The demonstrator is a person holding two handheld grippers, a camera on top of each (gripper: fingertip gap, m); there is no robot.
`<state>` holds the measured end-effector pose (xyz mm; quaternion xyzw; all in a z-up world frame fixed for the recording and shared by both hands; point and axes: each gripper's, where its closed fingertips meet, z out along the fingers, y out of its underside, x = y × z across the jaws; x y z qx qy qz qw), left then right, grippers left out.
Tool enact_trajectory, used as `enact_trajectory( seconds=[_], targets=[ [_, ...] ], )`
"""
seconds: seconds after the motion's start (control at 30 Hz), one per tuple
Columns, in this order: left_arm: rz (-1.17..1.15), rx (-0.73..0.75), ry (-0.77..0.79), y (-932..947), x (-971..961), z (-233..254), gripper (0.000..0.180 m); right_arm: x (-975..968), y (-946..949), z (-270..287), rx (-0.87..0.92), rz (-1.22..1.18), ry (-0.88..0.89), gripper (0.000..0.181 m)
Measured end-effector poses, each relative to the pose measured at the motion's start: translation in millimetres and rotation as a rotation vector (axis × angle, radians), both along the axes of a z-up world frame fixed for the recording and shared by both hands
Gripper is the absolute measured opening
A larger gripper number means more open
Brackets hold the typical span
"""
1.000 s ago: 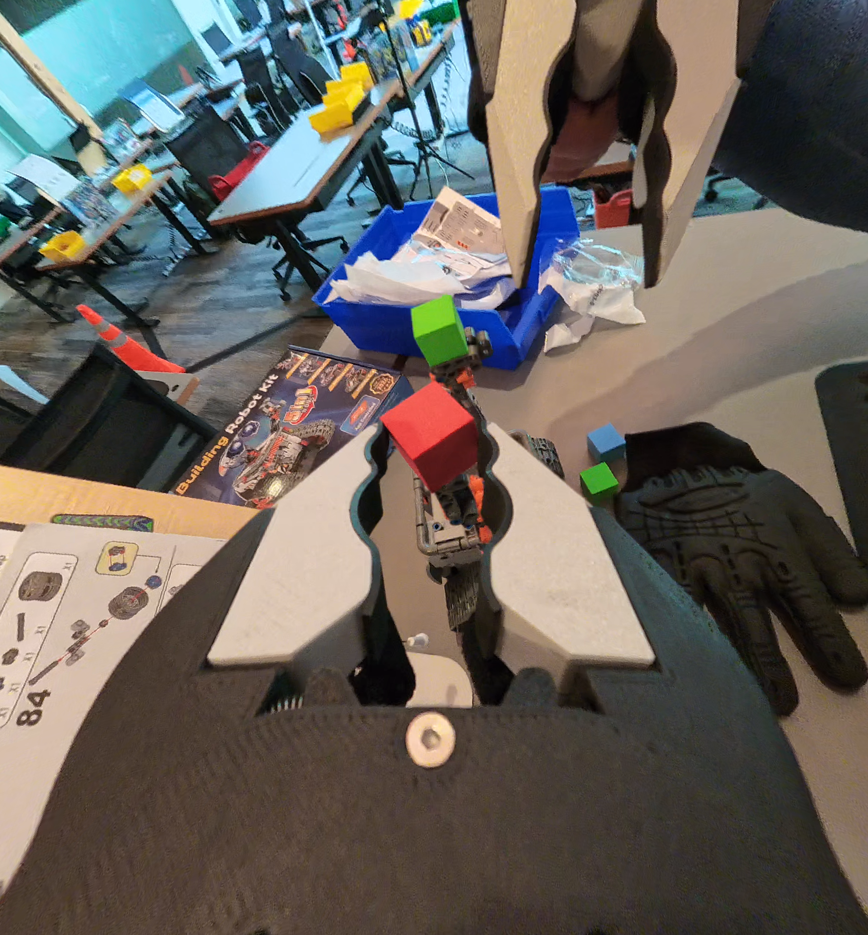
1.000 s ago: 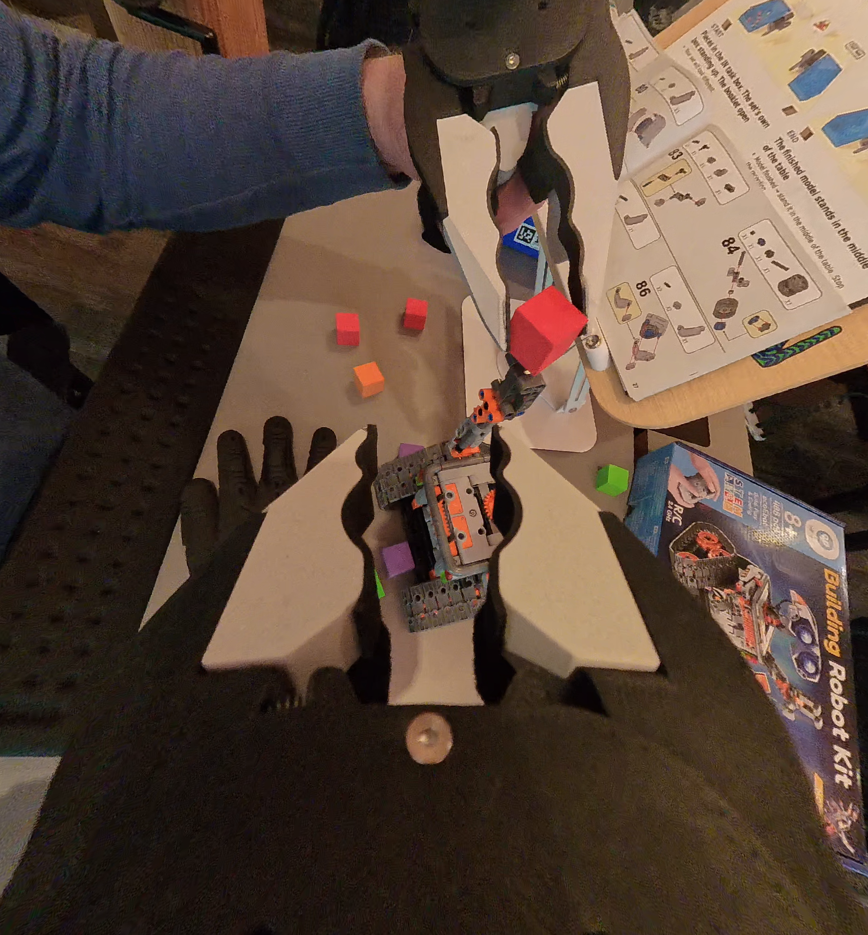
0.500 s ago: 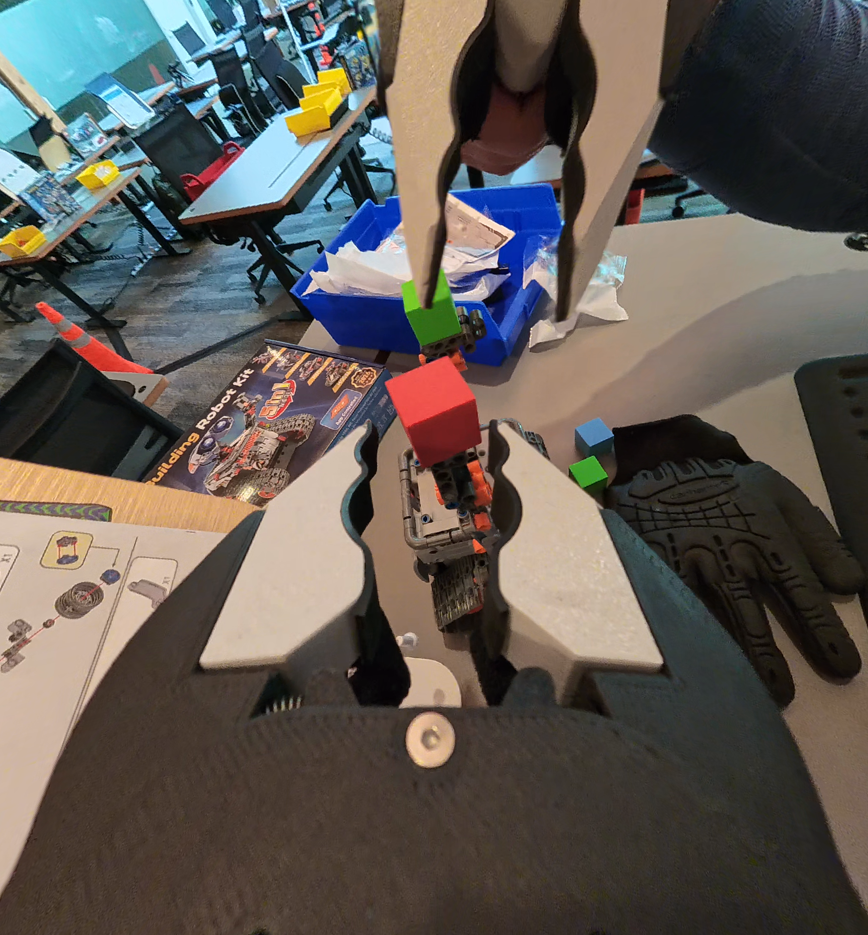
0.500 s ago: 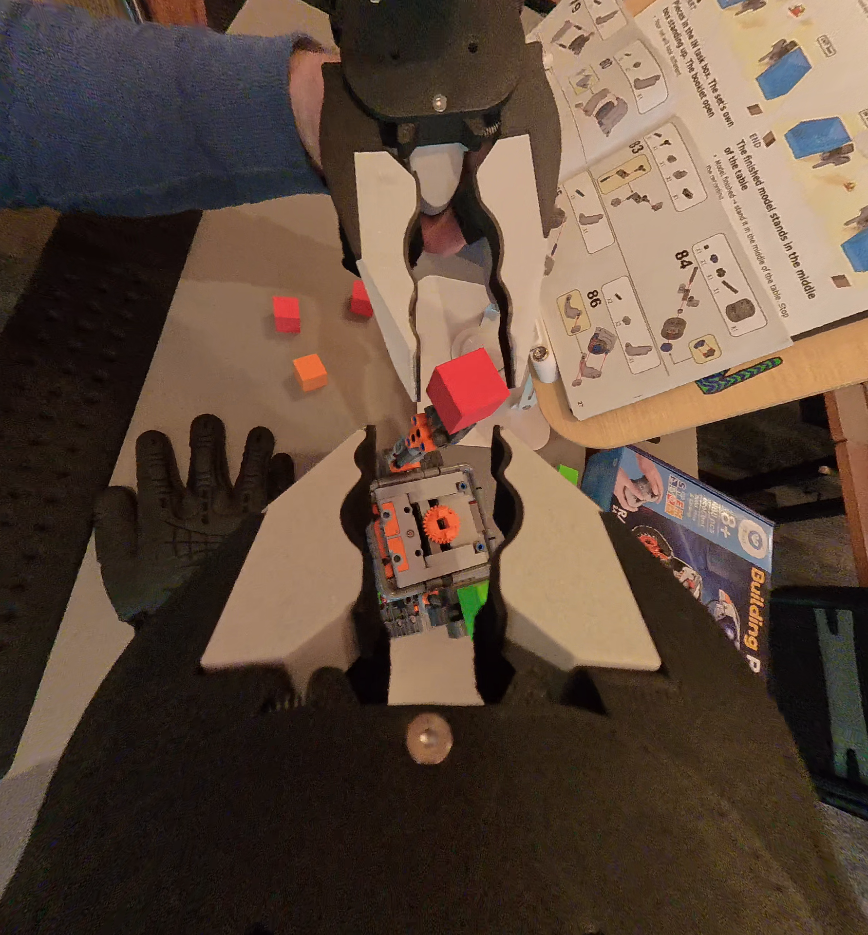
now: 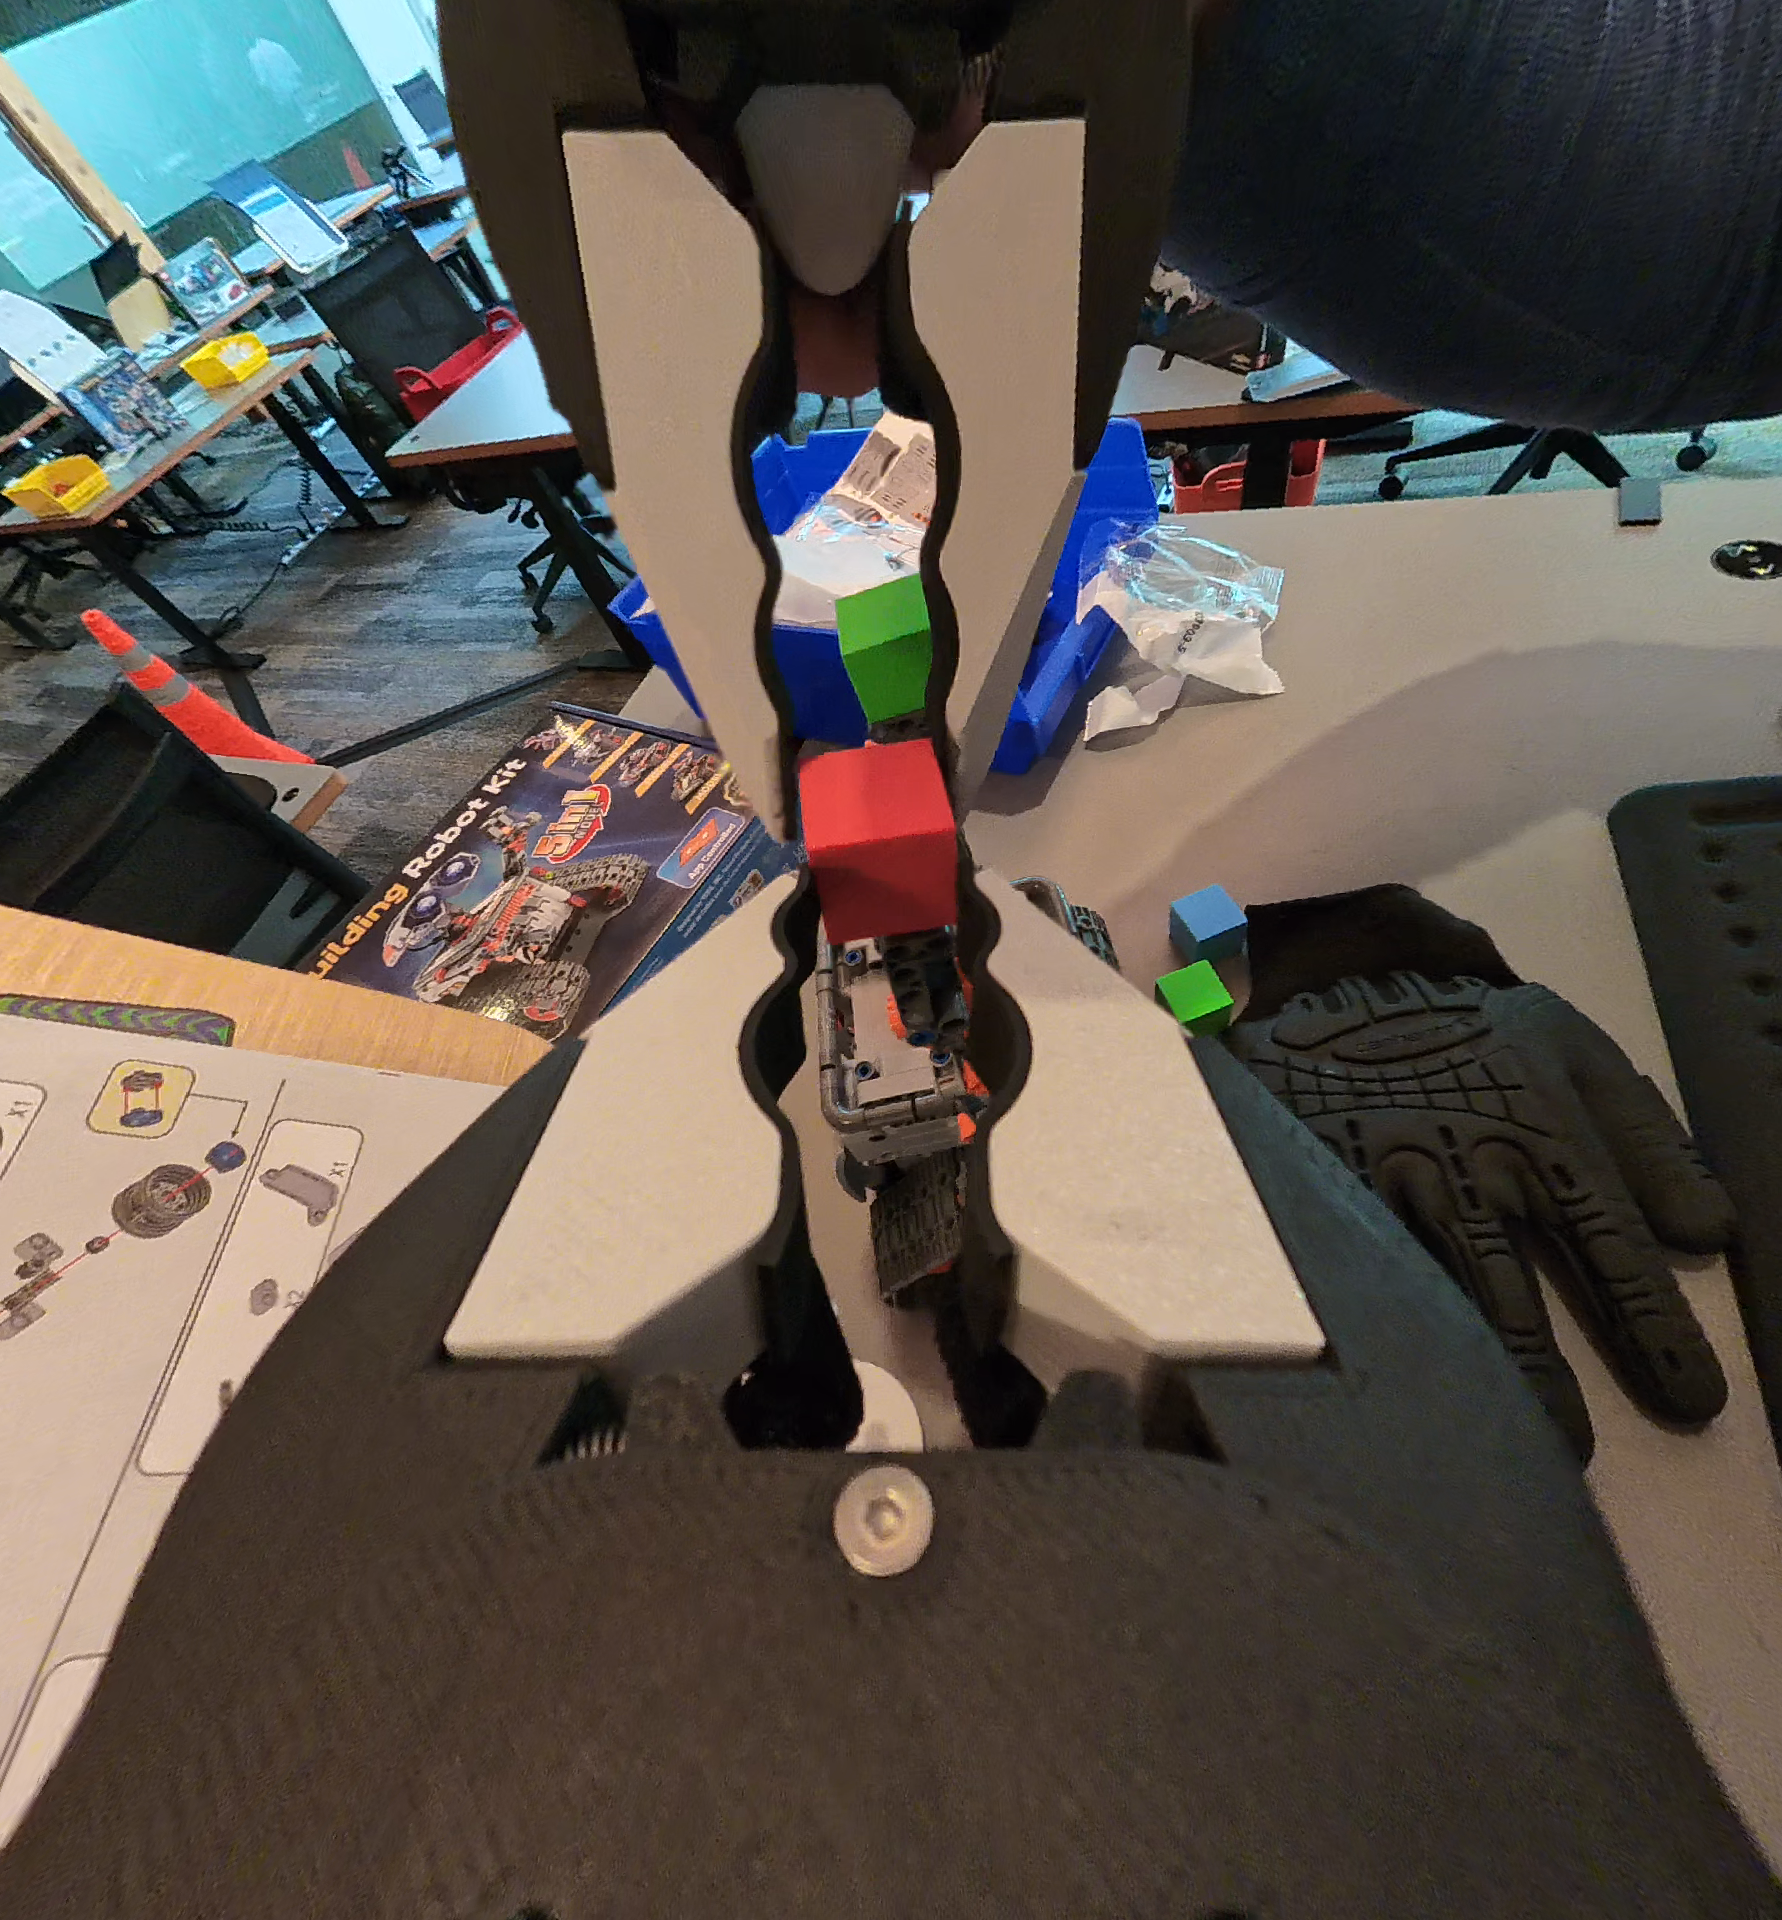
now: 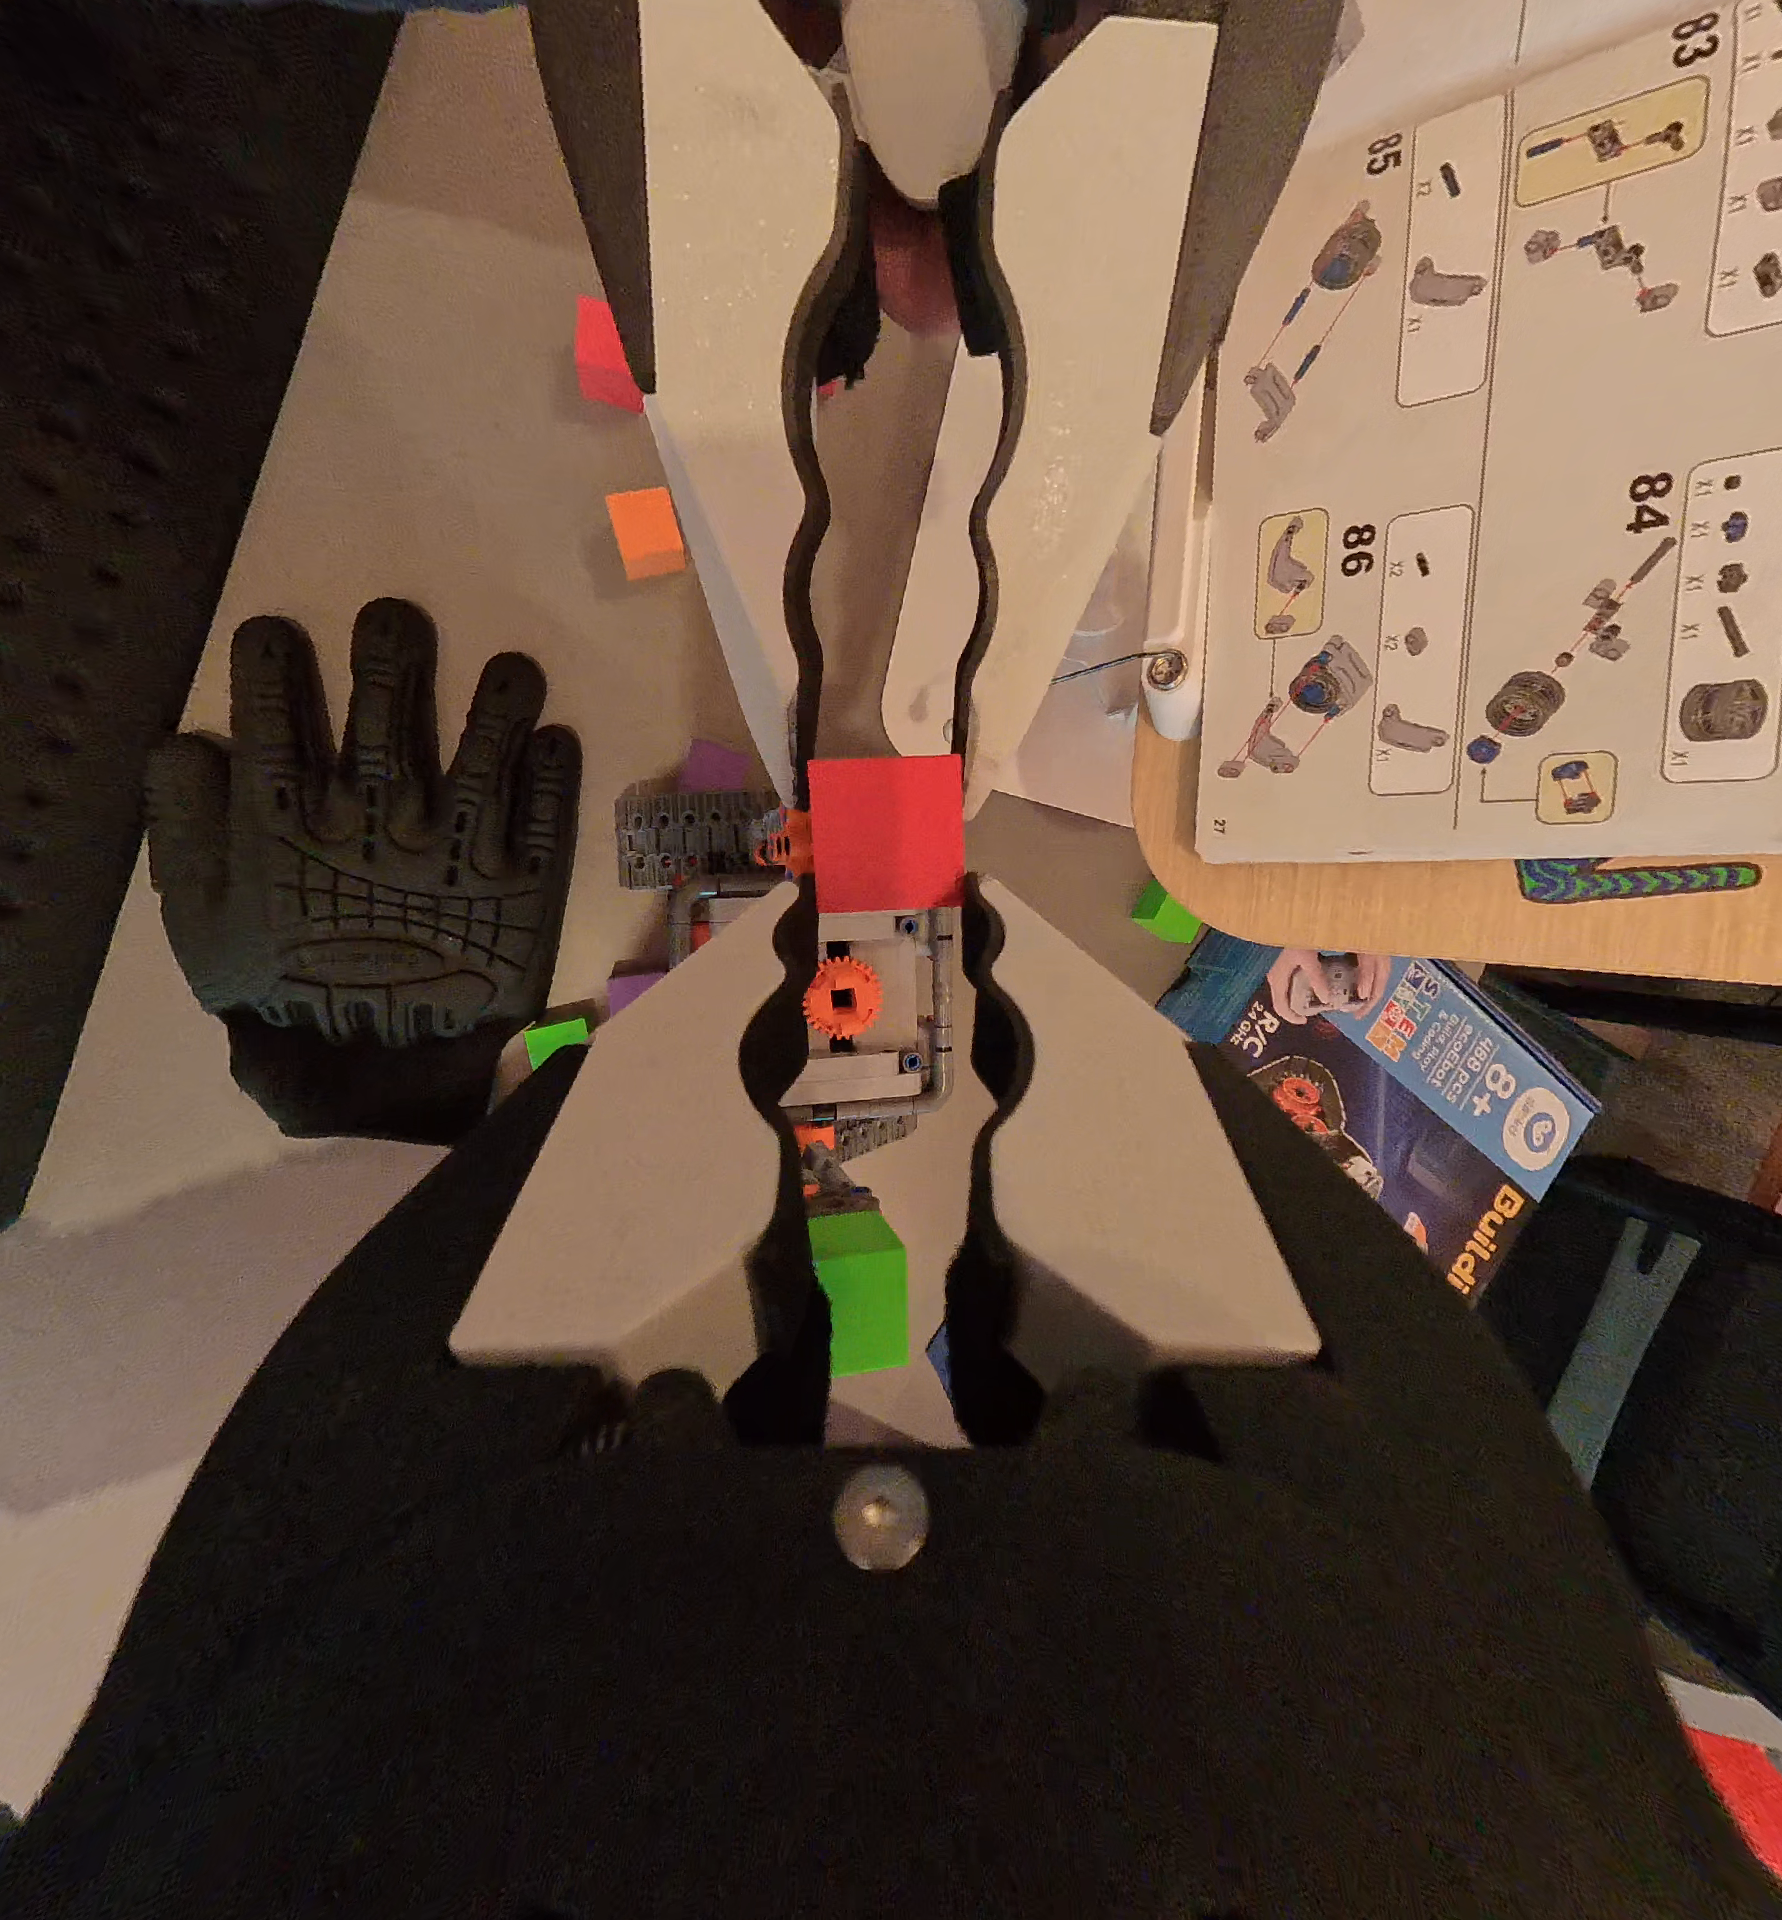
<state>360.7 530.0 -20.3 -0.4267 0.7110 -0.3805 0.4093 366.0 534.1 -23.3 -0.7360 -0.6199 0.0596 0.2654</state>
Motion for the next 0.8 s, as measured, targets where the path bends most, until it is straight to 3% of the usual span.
enact_trajectory(
  seconds=[0.4, 0.8],
  targets=[
    [-0.036, -0.039, 0.035, -4, 1, -10, 0.028, -1, -1, -5, -0.043, 0.003, 0.000, 0.033],
    [-0.023, -0.042, 0.022, -2, -1, -9, 0.024, -3, -2, -6, -0.047, 0.021, -0.022, 0.025]
  ],
)
